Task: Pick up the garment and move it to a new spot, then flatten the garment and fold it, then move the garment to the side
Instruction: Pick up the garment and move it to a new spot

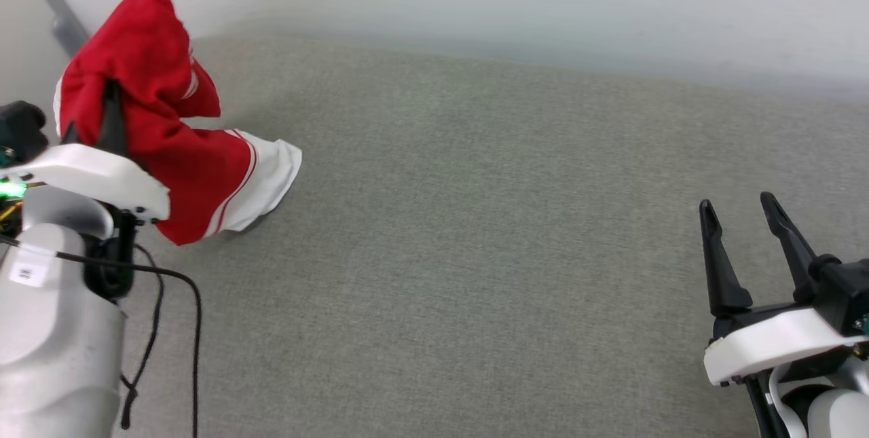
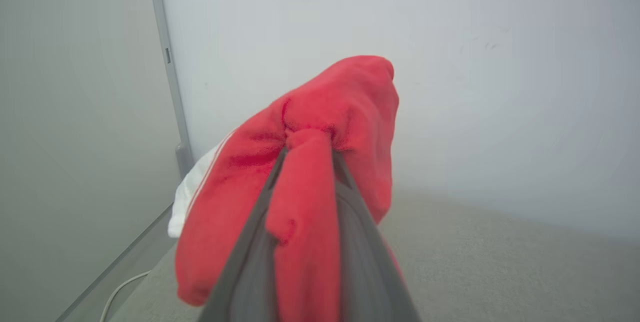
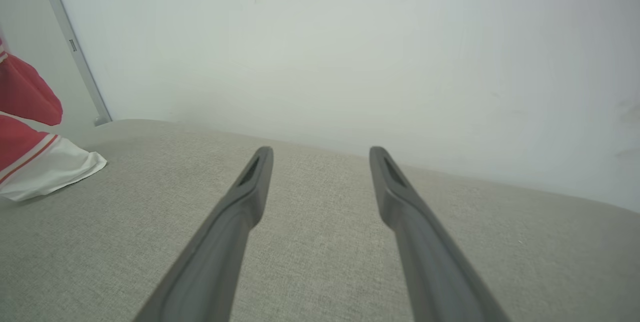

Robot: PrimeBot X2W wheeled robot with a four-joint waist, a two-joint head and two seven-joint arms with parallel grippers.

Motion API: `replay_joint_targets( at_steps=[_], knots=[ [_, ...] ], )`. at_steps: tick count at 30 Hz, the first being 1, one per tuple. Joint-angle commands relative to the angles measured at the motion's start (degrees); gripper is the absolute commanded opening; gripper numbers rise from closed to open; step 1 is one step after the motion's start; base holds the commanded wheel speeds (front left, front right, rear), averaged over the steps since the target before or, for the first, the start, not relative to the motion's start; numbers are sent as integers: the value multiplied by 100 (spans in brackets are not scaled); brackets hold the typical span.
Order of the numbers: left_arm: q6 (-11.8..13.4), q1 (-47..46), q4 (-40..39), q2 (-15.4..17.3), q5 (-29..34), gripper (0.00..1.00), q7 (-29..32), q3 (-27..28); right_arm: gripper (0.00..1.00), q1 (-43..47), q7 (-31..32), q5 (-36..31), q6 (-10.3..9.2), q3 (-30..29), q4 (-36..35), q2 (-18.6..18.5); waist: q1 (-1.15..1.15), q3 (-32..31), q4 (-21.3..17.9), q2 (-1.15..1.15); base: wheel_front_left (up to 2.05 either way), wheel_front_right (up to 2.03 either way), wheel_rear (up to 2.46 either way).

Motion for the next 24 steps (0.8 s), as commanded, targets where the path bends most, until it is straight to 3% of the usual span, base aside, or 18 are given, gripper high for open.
replay_joint_targets(
  at_steps=[1,15,24],
  knots=[
    [15,85,-71,-65,12,0,-50,-17,100,98,-13,17,-4,-15,-11,18,0,-69,-88,0,0,0,0],
    [155,622,-1806,-698,268,0,-92,-739,100,257,79,178,-4,-49,-157,23,0,-267,-1229,0,0,0,0],
    [-66,1014,-2670,-1232,300,0,195,-1635,100,282,80,288,-3,-148,-197,25,0,-129,-1877,0,0,0,0]
  ],
)
